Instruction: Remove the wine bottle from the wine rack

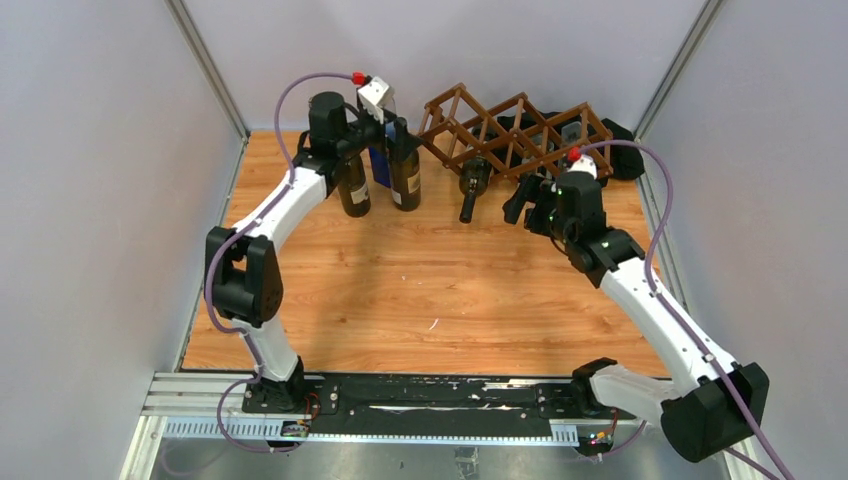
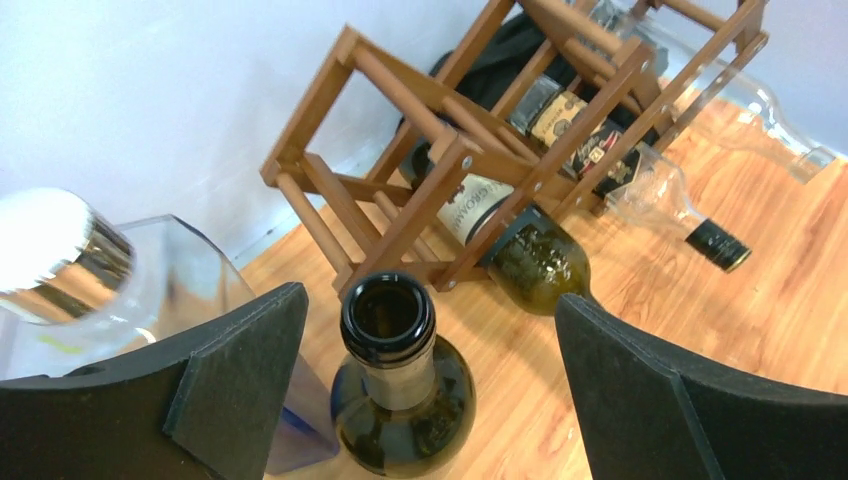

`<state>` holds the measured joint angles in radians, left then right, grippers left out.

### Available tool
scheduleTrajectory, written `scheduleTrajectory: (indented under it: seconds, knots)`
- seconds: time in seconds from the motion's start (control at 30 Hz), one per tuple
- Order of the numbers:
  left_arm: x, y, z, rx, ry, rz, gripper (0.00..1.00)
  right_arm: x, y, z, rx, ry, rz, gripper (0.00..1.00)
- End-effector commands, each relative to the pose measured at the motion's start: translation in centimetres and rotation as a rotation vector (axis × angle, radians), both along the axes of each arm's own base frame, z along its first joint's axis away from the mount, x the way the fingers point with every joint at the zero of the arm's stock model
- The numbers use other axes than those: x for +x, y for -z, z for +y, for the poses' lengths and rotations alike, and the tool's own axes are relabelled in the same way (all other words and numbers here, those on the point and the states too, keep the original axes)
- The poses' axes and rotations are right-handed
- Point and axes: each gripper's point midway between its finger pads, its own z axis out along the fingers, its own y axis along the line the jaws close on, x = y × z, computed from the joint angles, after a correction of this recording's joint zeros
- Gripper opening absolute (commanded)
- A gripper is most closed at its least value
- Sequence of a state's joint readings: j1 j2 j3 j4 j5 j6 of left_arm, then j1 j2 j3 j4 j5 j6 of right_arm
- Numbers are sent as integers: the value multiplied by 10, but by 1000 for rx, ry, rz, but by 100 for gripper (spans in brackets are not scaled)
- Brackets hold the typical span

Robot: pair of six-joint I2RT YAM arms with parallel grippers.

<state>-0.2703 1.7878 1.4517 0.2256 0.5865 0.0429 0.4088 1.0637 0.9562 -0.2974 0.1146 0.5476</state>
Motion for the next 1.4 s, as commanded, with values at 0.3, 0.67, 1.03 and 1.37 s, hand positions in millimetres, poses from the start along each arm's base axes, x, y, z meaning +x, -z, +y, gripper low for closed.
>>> scheduleTrajectory:
  seconds: [0.3, 0.67, 1.03, 1.37]
  knots:
    - [-83, -82, 64, 300, -122, 205, 100, 69, -31, -17, 73, 53, 46, 99]
    - [-144, -61, 122, 485, -227, 220, 100, 96, -22, -91, -84, 296, 68, 98]
    - [-173, -43, 130, 492, -190, 290, 100, 100, 53, -128, -111, 319, 222, 95]
    - [-181, -38, 132, 497, -190, 296, 100, 117, 91, -125, -99, 279, 263, 82]
